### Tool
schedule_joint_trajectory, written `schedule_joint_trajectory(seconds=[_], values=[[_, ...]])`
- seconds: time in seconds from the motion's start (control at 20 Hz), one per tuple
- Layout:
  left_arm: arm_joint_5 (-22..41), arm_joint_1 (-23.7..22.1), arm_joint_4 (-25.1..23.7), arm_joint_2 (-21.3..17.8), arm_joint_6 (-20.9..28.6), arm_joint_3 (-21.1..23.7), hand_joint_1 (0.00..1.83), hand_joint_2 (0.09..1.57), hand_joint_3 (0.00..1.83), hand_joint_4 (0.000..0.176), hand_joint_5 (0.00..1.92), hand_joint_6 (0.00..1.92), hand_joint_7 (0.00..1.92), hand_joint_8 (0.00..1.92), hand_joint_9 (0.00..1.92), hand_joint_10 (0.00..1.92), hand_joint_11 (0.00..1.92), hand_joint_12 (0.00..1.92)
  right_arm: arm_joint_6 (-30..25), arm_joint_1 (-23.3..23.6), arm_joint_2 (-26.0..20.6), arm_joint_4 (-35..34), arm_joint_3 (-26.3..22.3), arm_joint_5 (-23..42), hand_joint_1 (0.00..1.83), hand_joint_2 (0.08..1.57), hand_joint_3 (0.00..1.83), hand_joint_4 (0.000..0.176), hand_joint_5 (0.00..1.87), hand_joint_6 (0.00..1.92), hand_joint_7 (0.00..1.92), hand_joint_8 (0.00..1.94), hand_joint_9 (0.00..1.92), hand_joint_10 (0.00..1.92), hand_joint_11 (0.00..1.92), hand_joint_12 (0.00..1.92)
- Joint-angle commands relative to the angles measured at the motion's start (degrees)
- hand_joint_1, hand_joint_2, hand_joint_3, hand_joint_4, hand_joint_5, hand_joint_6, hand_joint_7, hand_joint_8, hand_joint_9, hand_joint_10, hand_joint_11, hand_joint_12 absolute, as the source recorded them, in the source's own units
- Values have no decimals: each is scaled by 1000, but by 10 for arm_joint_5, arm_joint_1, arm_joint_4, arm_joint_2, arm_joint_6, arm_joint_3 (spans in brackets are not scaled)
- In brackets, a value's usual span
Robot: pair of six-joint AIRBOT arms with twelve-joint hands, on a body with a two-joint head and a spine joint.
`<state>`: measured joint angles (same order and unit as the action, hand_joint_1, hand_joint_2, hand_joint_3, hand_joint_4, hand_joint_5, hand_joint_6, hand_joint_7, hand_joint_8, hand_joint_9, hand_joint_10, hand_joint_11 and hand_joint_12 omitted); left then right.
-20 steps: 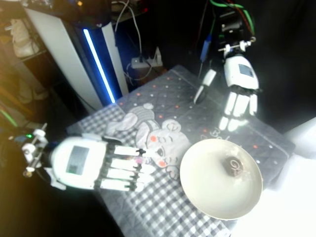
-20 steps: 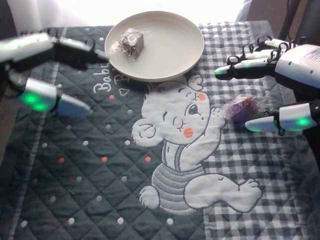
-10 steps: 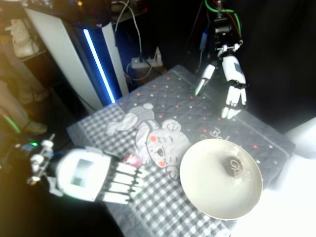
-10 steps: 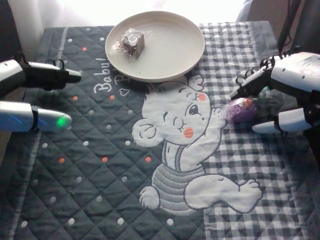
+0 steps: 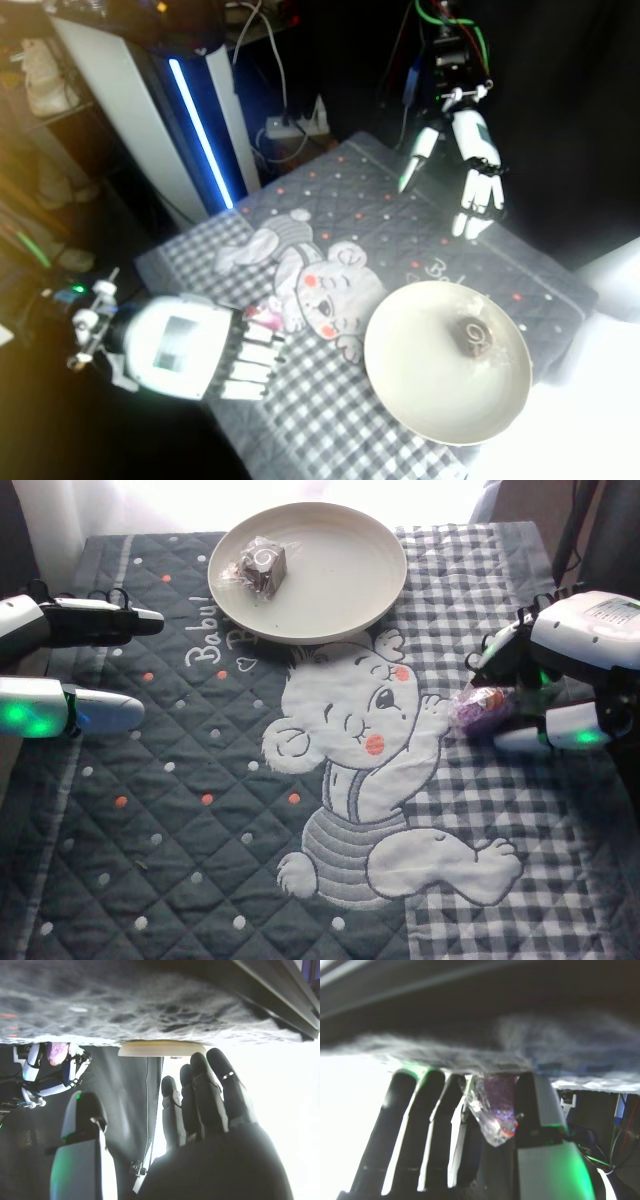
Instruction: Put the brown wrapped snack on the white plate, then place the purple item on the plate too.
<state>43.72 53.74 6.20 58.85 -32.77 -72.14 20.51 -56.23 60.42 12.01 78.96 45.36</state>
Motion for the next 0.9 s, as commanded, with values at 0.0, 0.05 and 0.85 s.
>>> schedule_joint_trajectory(seconds=[0.0,0.05,0.85], values=[[65,-3,11,5,6,-3,735,975,0,87,455,0,392,0,427,0,0,1033,0,4,4,-10,4,44,1230,1115,0,0,983,832,980,1201,902,1403,826,1728],[65,-2,12,6,6,-3,753,974,0,72,462,1,398,1,436,3,0,1068,0,4,4,-14,5,48,1247,1106,0,0,992,814,1027,1124,934,1266,834,1610],[75,15,18,11,19,-9,795,929,0,26,556,2,462,2,514,1,85,1074,-11,266,151,101,183,-91,1289,1022,0,0,1199,433,1225,784,1091,858,725,1220]])
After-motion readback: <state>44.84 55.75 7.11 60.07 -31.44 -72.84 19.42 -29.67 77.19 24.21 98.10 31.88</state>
